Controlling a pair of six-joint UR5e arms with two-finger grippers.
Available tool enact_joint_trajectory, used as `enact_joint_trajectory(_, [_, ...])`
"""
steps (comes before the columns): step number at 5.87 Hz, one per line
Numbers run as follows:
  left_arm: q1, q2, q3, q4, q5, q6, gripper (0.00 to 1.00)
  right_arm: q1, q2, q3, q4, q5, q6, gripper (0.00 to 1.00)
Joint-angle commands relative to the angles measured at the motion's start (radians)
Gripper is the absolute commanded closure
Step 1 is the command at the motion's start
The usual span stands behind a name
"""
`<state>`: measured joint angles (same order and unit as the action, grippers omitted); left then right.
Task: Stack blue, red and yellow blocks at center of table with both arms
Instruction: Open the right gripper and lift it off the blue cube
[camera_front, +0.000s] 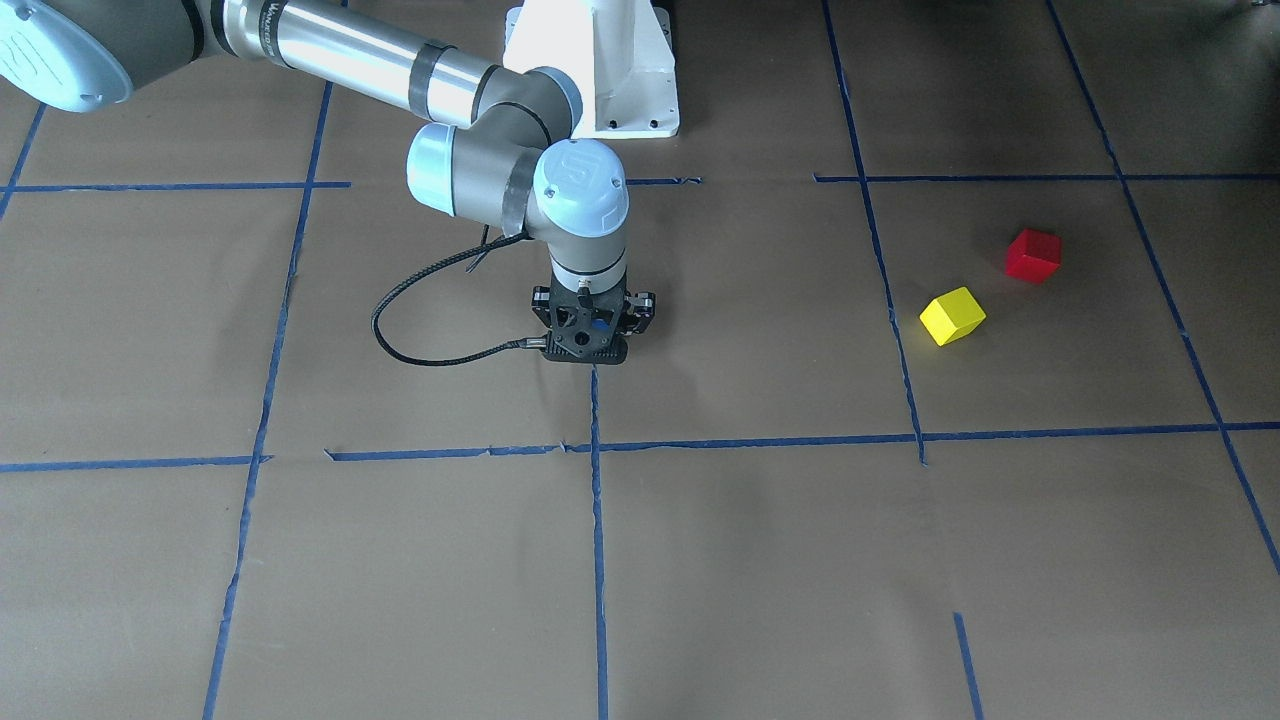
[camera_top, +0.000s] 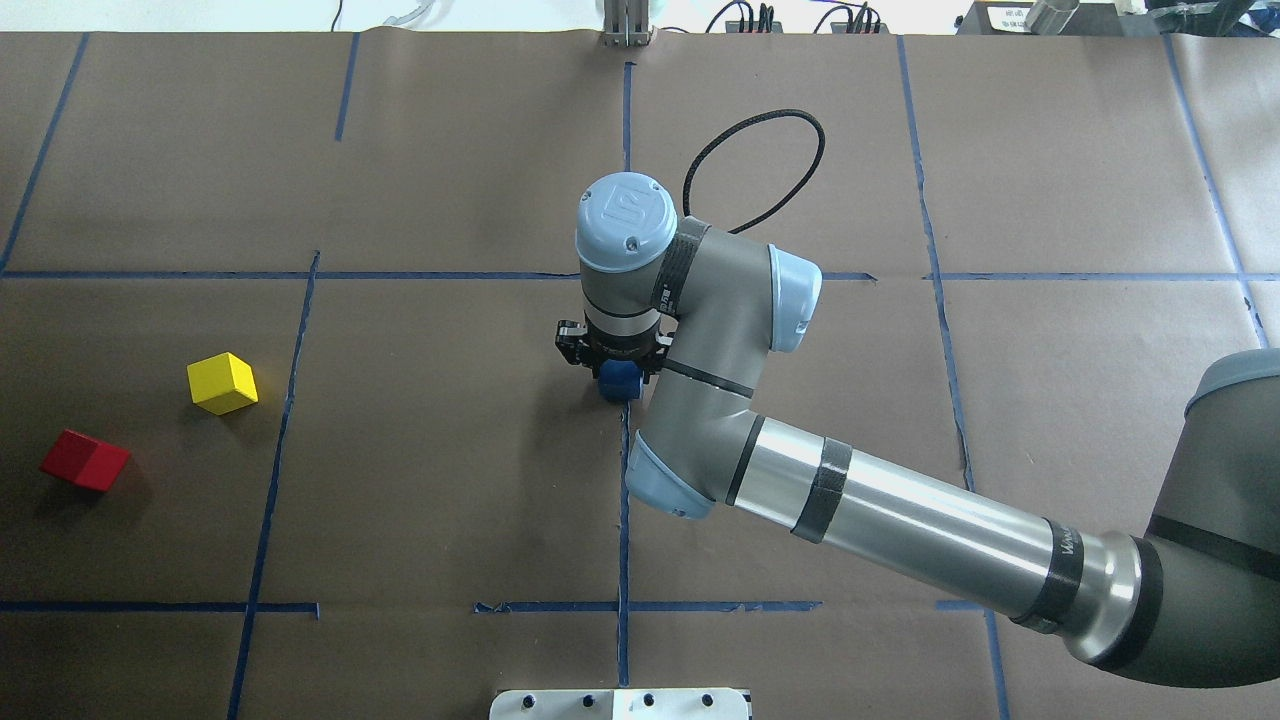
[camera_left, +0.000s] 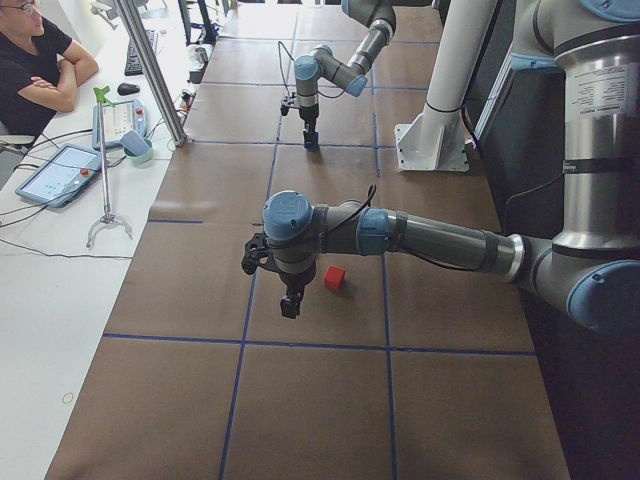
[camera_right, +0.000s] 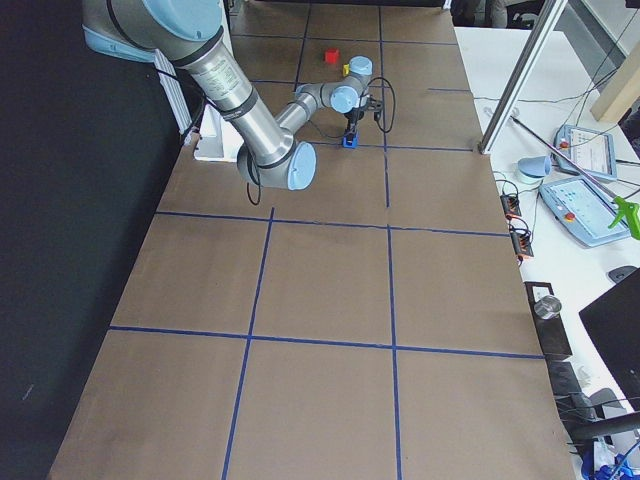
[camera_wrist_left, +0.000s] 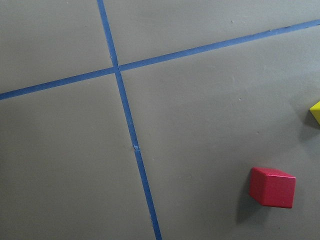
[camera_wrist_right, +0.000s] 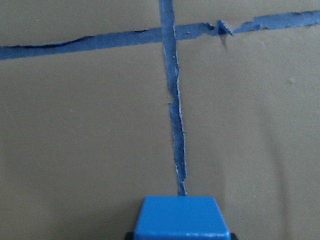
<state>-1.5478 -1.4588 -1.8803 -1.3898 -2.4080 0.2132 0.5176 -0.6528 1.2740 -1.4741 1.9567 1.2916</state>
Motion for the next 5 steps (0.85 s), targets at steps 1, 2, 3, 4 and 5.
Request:
enact_joint_trajectory(1, [0.0,0.0,0.0,0.0,0.0,0.0,0.0,-0.01,0.002,0.008,-0.002,-0.028,-0.017,0.0])
enact_joint_trajectory(2, [0.006,0.0,0.001,0.0,0.0,0.0,0.0,-0.004,0.001,0.037,-0.005,-0.027,-0.017,0.0])
enact_joint_trajectory(3, [0.041,-0.002,0.01,-0.027,-0.008,-0.002,0.0,0.027,-0.01,0.124,-0.03,-0.015,-0.017,0.0])
enact_joint_trajectory(4, [0.137,-0.003,0.01,-0.125,-0.008,-0.112,0.0,0.056,-0.037,0.254,-0.119,-0.012,-0.017,0.0])
enact_joint_trajectory(5, [0.264,-0.002,0.016,-0.279,0.007,-0.312,0.0,0.091,-0.138,0.389,-0.126,0.007,-0.017,0.0])
